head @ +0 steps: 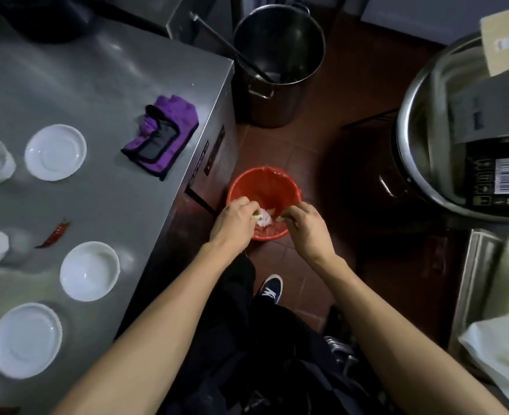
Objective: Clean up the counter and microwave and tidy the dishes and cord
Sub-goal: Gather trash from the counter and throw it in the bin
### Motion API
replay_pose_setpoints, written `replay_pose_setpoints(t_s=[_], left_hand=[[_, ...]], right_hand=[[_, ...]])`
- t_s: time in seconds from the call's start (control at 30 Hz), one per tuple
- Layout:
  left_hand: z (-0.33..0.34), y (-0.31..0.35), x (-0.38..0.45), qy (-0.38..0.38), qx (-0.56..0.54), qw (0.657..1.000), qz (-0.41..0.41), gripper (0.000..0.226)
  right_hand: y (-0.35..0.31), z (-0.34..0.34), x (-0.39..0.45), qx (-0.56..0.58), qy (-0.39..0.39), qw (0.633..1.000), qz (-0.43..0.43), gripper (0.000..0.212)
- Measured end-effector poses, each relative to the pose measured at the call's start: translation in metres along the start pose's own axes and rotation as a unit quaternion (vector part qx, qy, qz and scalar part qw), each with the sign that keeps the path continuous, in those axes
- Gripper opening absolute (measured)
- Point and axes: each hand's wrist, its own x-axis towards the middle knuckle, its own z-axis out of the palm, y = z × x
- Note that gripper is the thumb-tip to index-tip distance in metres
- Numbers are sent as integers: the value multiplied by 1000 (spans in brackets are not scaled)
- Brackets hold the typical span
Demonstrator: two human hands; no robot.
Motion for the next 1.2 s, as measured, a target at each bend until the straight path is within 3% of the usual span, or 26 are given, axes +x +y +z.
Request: replay_pose_setpoints(t_s=[0.3, 0.6, 0.8, 1.07, 1.2], left_hand=[[35, -50, 79, -72, -38, 996, -41, 15], [100, -87, 131, -136, -30, 983, -116, 12], [147, -101, 161, -138, -38, 977, -158, 12], [206, -124, 182, -135, -58, 974, -174, 12], [230, -139, 189, -176, -63, 962, -197, 25]], right_hand=[[30, 40, 56, 15, -40, 993, 110, 14], [95, 104, 93, 81, -72, 963, 245, 23], [141, 147, 114, 81, -114, 958, 252, 17], [176, 196, 142, 125, -89, 957, 246, 29], [198, 220, 146, 107, -125, 951, 263, 24]])
